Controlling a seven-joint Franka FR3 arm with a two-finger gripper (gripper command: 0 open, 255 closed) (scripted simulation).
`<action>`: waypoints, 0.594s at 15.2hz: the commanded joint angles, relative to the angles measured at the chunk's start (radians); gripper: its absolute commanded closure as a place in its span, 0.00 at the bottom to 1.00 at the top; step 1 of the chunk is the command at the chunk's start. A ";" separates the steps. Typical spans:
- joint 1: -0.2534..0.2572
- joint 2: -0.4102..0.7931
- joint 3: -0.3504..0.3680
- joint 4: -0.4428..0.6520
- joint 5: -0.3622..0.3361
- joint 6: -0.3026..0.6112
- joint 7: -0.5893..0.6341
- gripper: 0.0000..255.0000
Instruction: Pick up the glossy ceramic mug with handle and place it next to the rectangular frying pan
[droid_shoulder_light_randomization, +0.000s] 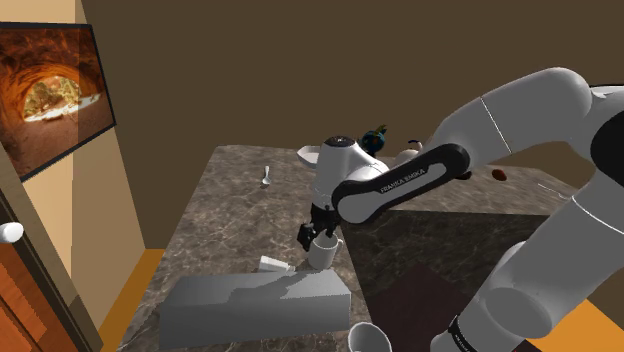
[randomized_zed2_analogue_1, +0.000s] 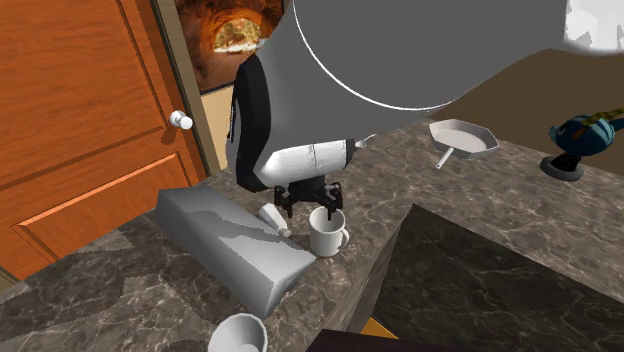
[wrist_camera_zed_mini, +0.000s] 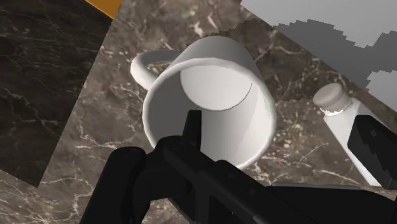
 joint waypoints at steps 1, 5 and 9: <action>-0.006 0.035 0.003 -0.003 -0.023 0.037 0.018 0.00; -0.013 0.085 0.004 -0.015 -0.059 0.095 0.043 0.00; -0.015 0.106 0.003 -0.018 -0.075 0.118 0.055 0.00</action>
